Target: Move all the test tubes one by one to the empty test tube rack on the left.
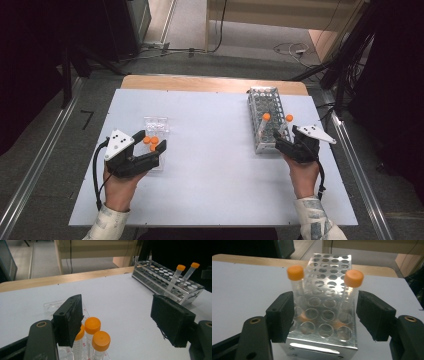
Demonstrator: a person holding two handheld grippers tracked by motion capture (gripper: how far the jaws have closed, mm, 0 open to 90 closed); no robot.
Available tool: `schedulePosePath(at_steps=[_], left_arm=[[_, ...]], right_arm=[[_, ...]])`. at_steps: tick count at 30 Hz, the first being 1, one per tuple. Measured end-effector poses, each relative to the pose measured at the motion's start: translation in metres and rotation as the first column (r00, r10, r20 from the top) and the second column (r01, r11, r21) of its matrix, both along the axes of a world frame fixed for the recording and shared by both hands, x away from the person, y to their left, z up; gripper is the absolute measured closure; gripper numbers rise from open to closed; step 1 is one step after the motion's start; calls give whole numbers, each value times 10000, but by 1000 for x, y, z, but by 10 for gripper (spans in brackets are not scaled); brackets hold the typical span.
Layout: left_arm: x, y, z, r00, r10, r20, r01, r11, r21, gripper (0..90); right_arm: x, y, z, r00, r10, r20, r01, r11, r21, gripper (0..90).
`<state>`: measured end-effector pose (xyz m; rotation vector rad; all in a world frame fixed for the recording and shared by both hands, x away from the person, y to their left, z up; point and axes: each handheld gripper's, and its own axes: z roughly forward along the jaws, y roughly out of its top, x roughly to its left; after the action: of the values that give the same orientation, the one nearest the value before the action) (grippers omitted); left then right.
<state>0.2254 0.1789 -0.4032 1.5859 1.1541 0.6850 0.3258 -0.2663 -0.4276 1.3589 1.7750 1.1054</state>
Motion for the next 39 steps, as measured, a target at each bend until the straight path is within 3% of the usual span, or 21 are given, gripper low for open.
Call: schedulePosePath(at_steps=[9, 21, 29, 39], left_arm=[[0, -1, 0, 10000, -30, 10, 30, 10000, 32, 248], [1, 0, 0, 10000, 60, 29, -60, 10000, -63, 231], [1, -1, 0, 10000, 37, -3, -37, 10000, -53, 232], [1, -1, -1, 10000, 38, -22, -38, 10000, -33, 232]], right_arm=[[25, -10, -15, 9980, -583, -241, 579, 9982, -181, 360], [45, -9, -25, 9976, -689, -106, 687, 9975, -160, 576], [50, -8, -28, 9977, -670, -127, 668, 9977, -123, 707], [47, -12, -19, 9975, -692, 153, 691, 9976, 83, 711]])
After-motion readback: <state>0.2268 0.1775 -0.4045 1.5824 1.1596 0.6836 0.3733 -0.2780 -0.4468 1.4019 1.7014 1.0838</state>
